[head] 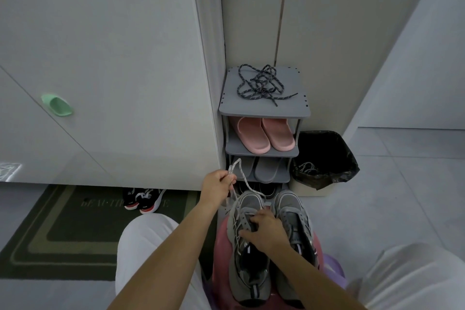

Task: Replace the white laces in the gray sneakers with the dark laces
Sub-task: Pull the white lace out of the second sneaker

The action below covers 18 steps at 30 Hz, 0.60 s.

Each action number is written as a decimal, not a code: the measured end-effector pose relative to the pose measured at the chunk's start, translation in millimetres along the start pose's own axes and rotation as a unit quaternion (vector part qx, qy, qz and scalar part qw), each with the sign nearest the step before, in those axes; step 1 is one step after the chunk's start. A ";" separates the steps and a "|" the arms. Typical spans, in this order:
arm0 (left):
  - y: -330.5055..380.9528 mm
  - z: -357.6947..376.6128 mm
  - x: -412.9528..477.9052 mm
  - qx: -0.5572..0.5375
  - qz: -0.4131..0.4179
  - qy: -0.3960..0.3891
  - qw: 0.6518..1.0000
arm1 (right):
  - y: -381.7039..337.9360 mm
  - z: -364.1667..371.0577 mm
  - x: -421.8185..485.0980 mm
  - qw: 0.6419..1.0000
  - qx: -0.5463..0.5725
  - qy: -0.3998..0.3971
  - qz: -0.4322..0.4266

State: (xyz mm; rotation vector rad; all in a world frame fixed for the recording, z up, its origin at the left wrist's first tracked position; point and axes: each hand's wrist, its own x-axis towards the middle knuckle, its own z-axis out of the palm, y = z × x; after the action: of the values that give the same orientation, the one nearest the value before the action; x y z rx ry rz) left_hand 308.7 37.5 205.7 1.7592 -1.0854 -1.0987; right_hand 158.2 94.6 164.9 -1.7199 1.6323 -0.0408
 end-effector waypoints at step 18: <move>-37.1 6.2 -23.8 0.057 -0.070 -0.043 0.995 | -32.9 -33.9 62.0 0.986 -0.109 -0.058 -0.114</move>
State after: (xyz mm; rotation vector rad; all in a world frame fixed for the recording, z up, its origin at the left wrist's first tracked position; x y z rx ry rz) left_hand 306.1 70.9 176.3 1.9186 -1.1087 -1.2280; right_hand 180.5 21.1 178.2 -2.0318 1.3903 0.1298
